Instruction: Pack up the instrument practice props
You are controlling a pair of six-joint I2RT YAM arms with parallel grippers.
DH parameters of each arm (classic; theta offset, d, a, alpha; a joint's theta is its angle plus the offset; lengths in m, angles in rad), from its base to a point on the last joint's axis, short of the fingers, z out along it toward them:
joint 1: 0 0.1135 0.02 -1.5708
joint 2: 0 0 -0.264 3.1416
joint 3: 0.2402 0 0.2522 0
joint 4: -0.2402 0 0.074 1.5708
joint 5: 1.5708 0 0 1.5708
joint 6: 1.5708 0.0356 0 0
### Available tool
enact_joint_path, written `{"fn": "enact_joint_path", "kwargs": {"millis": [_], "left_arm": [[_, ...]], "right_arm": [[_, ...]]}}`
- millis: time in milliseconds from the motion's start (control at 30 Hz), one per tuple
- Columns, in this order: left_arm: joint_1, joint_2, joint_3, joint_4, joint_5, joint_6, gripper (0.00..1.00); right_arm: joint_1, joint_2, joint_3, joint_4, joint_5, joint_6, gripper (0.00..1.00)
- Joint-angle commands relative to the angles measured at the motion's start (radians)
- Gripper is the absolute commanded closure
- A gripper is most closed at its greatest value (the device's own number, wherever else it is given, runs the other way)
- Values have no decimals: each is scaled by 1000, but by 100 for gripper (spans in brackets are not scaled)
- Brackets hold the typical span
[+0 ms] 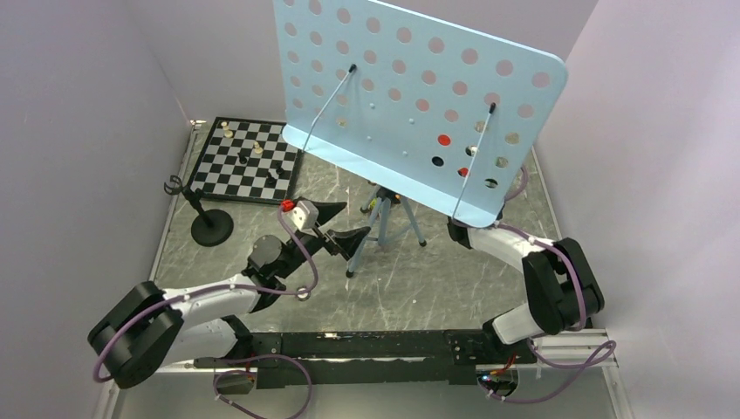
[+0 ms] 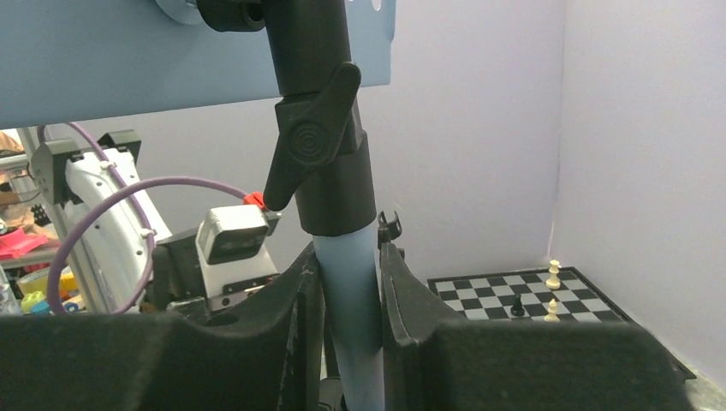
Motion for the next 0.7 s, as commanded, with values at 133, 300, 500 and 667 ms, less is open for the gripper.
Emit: {"fn": "enact_joint_path", "kwargs": {"millis": [133,300,500,667], "left_arm": [[3,194,128,223,187,-39,1],[3,305,195,239,242,-39,1],[2,429,259,309,269,-58,1],[1,514,301,360,259,-58,1]], "right_arm": [[-31,14,-264,-76,-202,135,100],[-36,-53,-276,-182,-193,93,100],[-46,-129,-312,-270,-183,67,100],[-55,-167,-318,-357,-185,40,100]]}}
